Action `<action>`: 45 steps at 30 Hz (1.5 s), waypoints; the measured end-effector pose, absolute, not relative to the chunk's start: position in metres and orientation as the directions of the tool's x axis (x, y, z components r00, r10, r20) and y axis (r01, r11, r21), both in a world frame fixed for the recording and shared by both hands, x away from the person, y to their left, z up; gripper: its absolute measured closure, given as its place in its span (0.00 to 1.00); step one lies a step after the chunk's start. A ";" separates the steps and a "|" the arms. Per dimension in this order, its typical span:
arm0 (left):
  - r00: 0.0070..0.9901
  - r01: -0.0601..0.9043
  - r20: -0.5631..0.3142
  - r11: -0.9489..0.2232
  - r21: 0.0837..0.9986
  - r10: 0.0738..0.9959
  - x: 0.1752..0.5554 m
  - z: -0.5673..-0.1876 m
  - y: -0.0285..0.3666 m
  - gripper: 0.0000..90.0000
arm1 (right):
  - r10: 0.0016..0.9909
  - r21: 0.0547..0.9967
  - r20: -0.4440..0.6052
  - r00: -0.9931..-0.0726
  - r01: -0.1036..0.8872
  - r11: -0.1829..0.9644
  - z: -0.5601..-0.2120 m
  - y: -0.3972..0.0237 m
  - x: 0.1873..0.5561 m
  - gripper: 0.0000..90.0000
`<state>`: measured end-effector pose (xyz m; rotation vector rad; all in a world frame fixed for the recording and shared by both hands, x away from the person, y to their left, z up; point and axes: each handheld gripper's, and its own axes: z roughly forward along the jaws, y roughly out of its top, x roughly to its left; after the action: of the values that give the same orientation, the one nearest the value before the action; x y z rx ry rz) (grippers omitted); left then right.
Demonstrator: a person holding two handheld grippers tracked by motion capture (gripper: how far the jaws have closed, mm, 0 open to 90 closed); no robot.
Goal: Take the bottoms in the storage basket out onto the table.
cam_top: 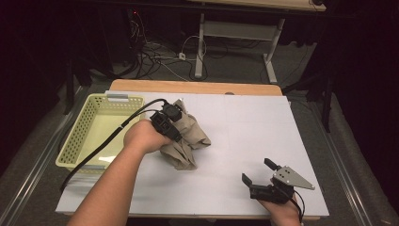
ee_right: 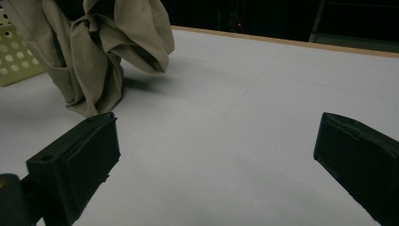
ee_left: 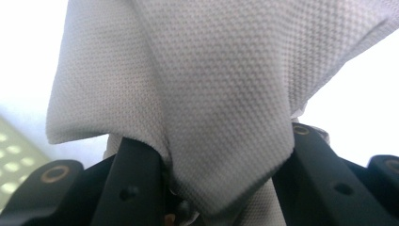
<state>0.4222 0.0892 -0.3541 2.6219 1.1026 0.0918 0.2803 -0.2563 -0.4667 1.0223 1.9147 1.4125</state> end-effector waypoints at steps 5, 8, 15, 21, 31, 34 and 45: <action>0.708 0.676 -0.057 -0.652 0.343 0.704 0.418 -0.369 0.089 0.70 | 0.826 0.953 0.012 -0.564 0.257 0.162 -0.467 -0.256 0.280 0.02; 0.720 0.644 -0.037 -0.648 0.407 0.693 0.413 -0.378 0.088 0.69 | 0.825 0.953 0.010 -0.564 0.256 0.164 -0.467 -0.256 0.280 0.02; 0.731 0.586 0.020 -0.643 0.494 0.682 0.403 -0.398 0.081 0.67 | 0.825 0.952 0.009 -0.565 0.257 0.166 -0.468 -0.255 0.280 0.02; 0.714 0.576 -0.037 -0.556 0.599 0.699 0.399 -0.414 0.086 0.66 | 0.826 0.951 0.000 -0.564 0.255 0.174 -0.469 -0.256 0.278 0.02; 0.696 0.512 -0.079 -0.416 0.752 0.714 0.386 -0.441 0.103 0.53 | 0.844 0.947 -0.019 -0.536 0.261 0.187 -0.472 -0.267 0.265 0.02; 0.704 0.488 -0.065 -0.415 0.768 0.708 0.382 -0.445 0.103 0.43 | 0.847 0.945 -0.020 -0.532 0.265 0.189 -0.473 -0.270 0.261 0.02; 0.675 0.450 -0.004 -0.407 0.795 0.738 0.362 -0.441 0.105 0.08 | 0.855 0.940 -0.030 -0.517 0.276 0.200 -0.475 -0.272 0.253 0.02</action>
<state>0.3622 0.1047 -0.4410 2.0679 0.9133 0.4464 0.2531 -0.2722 -0.4752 1.0505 1.9097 1.3176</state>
